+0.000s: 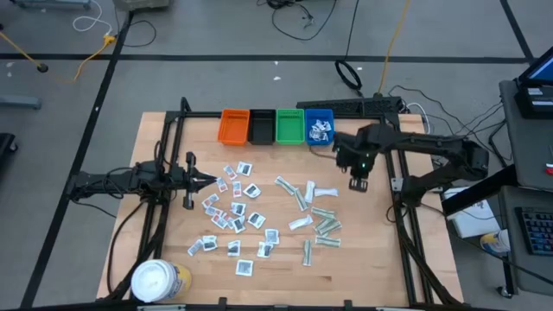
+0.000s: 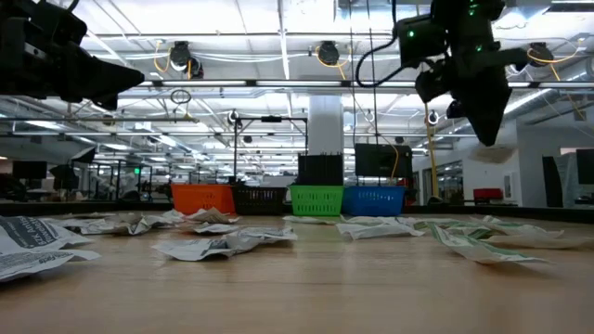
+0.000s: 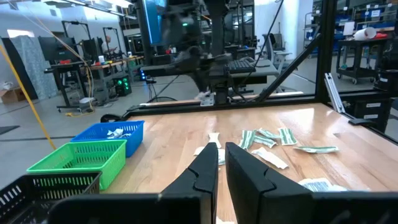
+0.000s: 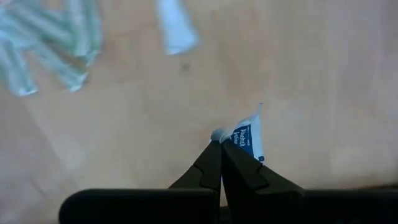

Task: Pick & Place First Aid Supplies
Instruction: Put the blue packet into the blue bin

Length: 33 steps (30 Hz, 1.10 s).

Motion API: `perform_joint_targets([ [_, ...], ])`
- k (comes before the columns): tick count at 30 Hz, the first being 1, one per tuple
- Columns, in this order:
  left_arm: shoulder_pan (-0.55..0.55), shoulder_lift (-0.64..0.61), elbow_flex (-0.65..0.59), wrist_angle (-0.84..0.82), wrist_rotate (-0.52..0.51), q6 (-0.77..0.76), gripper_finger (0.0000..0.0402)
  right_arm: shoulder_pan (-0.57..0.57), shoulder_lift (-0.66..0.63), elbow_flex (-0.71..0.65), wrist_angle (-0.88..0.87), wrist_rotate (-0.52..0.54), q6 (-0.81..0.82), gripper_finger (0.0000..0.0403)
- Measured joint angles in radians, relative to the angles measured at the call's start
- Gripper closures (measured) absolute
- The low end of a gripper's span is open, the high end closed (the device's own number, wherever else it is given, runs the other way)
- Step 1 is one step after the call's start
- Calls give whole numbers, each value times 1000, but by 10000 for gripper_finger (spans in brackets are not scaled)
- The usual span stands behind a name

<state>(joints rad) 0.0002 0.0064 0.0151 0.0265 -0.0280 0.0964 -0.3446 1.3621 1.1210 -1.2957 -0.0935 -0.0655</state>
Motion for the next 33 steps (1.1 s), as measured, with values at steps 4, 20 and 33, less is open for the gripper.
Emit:
perform_joint_targets([
  [4,0,0,0,0,0,0,364,-99,0,0,1,19,-3,403],
  [20,0,0,0,0,0,0,364,-296,83,43,42,15,0,403],
  [33,0,0,0,0,0,0,364,-363,489,555,11,15,-13,403],
])
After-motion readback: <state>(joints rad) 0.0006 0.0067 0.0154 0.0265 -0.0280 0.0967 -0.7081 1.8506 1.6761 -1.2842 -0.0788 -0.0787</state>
